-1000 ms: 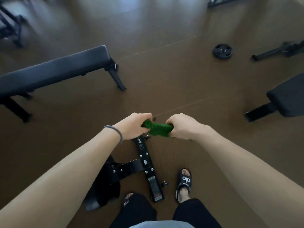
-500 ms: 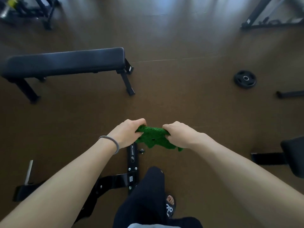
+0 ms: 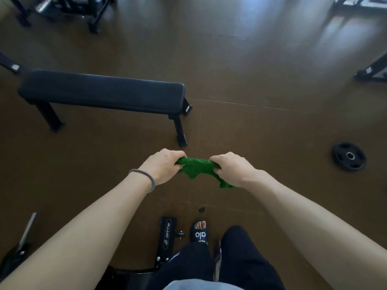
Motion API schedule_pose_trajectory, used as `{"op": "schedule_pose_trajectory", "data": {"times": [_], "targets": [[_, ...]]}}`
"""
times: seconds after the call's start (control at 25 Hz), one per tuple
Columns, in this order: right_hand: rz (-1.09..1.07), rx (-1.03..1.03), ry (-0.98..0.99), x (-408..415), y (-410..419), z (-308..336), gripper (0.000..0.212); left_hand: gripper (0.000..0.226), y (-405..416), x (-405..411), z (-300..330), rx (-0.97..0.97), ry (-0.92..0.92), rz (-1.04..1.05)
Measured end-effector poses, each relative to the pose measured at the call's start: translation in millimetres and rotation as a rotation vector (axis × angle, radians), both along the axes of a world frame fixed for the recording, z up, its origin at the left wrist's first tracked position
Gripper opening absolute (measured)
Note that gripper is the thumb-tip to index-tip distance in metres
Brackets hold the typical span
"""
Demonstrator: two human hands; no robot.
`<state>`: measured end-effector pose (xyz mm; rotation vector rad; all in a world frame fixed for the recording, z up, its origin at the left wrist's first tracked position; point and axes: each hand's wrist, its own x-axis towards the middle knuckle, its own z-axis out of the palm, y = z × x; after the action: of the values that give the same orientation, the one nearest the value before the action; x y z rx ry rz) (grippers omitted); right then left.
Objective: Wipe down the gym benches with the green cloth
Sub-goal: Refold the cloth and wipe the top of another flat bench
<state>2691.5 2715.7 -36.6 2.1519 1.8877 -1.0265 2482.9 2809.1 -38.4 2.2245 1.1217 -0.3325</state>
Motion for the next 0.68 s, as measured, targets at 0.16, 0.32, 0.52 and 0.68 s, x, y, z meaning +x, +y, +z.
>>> {"op": "schedule_pose_trajectory", "data": {"times": [0.16,0.32,0.52,0.68], "targets": [[0.066,0.026,0.004,33,98,-5,0.024,0.019,83,23,-1,0.03,0.04,0.058],[0.117,0.039,0.033,69,201,-30,0.024,0.023,170,51,-20,0.049,0.102,0.114],[0.145,0.023,0.09,113,338,-83,0.027,0.019,284,97,-61,0.064,0.155,0.209],[0.128,0.106,0.058,126,433,-137,0.035,0.021,372,118,-114,0.083,0.159,0.309]]}}
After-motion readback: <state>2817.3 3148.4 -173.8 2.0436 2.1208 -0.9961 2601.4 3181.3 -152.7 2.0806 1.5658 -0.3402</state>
